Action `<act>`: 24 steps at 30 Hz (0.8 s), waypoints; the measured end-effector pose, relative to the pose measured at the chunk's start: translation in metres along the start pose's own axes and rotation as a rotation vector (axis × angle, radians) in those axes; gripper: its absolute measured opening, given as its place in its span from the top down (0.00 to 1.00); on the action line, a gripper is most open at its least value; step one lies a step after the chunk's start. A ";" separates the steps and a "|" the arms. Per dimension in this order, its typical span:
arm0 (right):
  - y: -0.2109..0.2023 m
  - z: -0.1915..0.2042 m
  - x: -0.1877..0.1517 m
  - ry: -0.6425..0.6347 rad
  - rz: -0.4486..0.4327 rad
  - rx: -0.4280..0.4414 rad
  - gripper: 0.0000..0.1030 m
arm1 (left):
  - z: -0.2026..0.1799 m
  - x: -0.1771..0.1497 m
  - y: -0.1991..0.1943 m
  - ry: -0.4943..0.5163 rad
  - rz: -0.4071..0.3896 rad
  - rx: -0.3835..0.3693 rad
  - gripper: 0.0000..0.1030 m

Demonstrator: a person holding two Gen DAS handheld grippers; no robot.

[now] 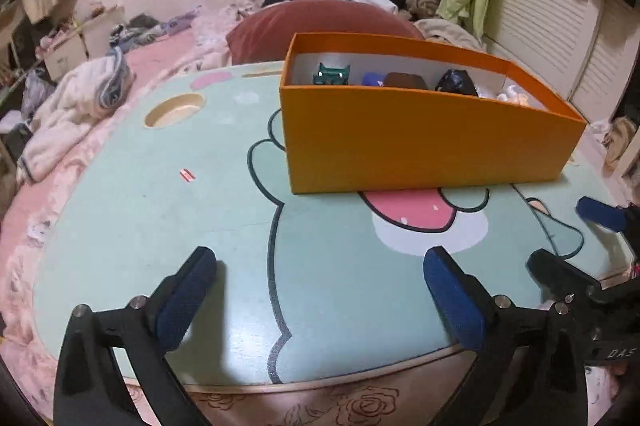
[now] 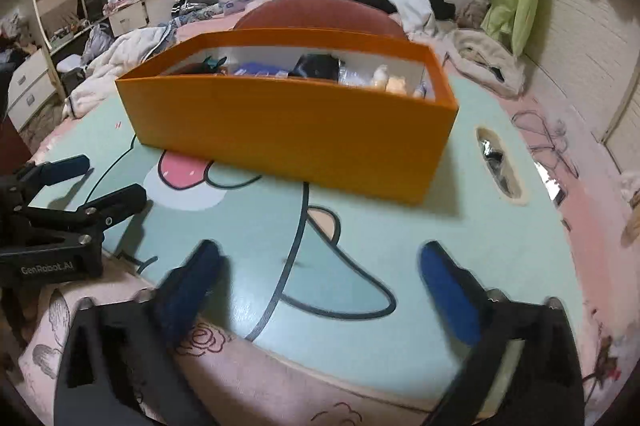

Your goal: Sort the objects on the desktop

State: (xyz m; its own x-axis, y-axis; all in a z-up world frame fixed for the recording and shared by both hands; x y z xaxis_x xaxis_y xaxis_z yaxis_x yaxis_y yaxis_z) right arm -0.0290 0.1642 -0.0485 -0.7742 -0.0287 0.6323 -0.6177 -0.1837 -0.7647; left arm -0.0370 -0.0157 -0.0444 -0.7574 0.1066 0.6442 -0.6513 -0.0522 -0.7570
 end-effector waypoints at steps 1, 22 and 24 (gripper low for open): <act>0.000 0.000 0.000 0.003 -0.002 0.001 0.01 | 0.000 -0.002 -0.001 0.001 -0.003 0.003 0.00; -0.002 0.000 0.000 0.002 -0.014 0.004 0.01 | 0.000 -0.003 -0.002 0.019 -0.015 -0.021 0.00; -0.001 -0.001 -0.002 0.002 -0.015 0.005 0.01 | 0.000 -0.003 -0.003 0.022 -0.018 -0.024 0.00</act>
State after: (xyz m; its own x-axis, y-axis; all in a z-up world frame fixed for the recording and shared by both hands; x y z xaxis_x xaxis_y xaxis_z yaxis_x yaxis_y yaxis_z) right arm -0.0273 0.1657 -0.0488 -0.7652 -0.0238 0.6434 -0.6285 -0.1888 -0.7545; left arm -0.0330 -0.0154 -0.0439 -0.7444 0.1291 0.6551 -0.6630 -0.0267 -0.7481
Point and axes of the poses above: each gripper's, at about its wrist camera, not at the fingertips, and y roughly the way its jaws point, z to its left, x to its top, the point moved 6 cm from there along y, roughly the way its jaws point, and after that the axes turned 10 degrees about y, right-handed, at the moved point
